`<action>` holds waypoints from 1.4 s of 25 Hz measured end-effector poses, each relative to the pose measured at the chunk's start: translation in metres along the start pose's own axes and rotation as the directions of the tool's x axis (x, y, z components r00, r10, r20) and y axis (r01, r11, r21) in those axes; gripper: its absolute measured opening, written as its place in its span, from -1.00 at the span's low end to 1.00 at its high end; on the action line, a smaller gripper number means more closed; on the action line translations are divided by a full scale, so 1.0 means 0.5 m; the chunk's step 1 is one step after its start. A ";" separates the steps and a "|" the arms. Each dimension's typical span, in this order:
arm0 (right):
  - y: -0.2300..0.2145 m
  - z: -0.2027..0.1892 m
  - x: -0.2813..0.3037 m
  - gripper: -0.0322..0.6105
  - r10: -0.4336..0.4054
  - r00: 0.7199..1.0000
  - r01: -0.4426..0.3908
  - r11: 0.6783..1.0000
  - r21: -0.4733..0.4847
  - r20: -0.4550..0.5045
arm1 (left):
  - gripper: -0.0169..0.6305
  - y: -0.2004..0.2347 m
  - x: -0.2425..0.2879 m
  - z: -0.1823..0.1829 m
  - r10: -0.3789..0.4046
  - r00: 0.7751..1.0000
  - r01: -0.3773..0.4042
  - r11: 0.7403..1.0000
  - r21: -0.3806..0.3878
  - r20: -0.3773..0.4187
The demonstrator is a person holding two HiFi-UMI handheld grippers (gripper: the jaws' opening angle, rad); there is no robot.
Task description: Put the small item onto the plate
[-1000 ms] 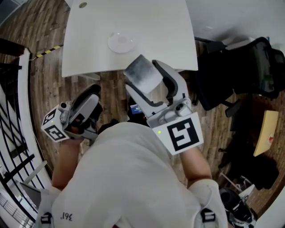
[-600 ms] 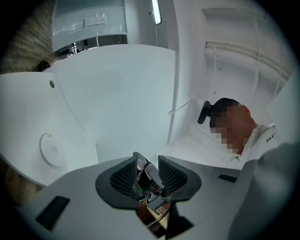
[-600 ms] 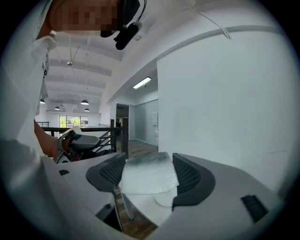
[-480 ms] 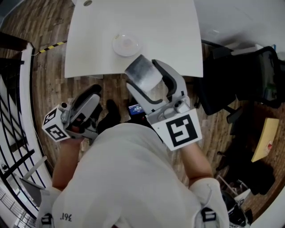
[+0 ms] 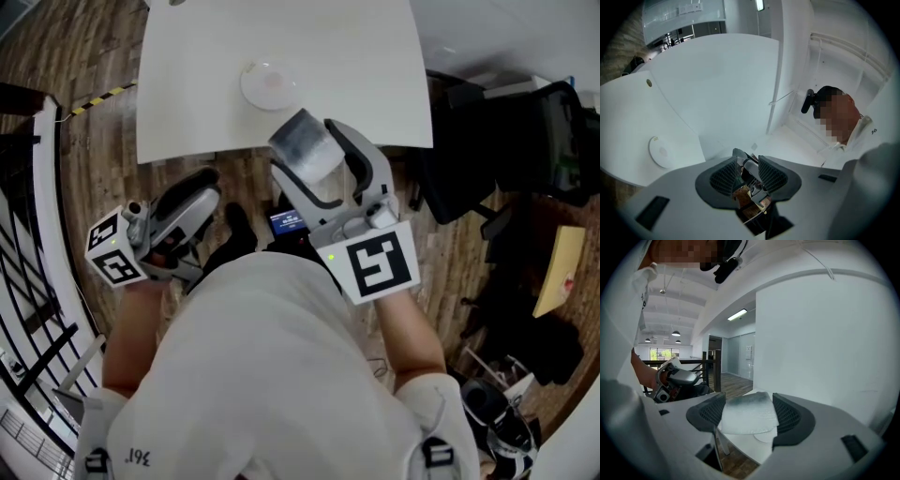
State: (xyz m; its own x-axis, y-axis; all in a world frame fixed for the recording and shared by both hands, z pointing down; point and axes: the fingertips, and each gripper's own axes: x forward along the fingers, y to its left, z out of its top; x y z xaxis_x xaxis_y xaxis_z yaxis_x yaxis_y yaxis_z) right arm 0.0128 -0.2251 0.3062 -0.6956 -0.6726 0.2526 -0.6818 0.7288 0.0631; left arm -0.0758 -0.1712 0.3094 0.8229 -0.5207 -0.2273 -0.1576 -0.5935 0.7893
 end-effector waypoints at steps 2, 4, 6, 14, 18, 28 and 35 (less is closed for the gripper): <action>-0.006 -0.007 0.005 0.09 -0.013 1.000 0.013 1.000 -0.002 -0.013 | -0.57 0.007 0.008 -0.003 -0.003 1.000 0.003 1.000 0.009 -0.031; -0.013 -0.017 0.011 0.09 -0.022 0.999 0.022 1.000 -0.002 -0.024 | -0.57 0.017 0.017 -0.005 0.000 0.999 0.001 1.000 0.019 -0.053; -0.022 -0.029 0.017 0.09 -0.028 0.999 0.028 1.000 -0.002 -0.041 | -0.57 0.030 0.025 -0.006 0.005 0.998 -0.003 1.000 0.023 -0.067; -0.060 -0.090 0.065 0.09 -0.014 0.993 0.012 1.000 -0.013 -0.116 | -0.57 0.100 0.063 -0.008 0.054 0.995 -0.051 0.998 0.027 -0.086; -0.078 -0.135 0.100 0.09 0.001 0.986 -0.002 1.000 -0.005 -0.167 | -0.57 0.153 0.075 -0.010 0.120 0.988 -0.114 0.991 0.063 -0.094; -0.127 -0.285 0.235 0.09 0.020 0.951 -0.024 1.000 -0.009 -0.309 | -0.57 0.315 0.100 -0.032 0.255 0.957 -0.243 0.965 0.099 -0.141; -0.158 -0.373 0.317 0.09 0.019 0.912 -0.048 0.997 -0.061 -0.409 | -0.57 0.412 0.098 -0.036 0.337 0.928 -0.326 0.941 0.095 -0.160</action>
State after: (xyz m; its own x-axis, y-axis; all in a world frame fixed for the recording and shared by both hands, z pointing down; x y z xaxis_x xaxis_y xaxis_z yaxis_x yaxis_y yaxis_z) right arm -0.0012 -0.3656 0.5211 -0.5550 -0.5475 0.6263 -0.6325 0.7668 0.1098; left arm -0.0582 -0.3082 0.4710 0.7975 -0.5853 0.1466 -0.4681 -0.4469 0.7623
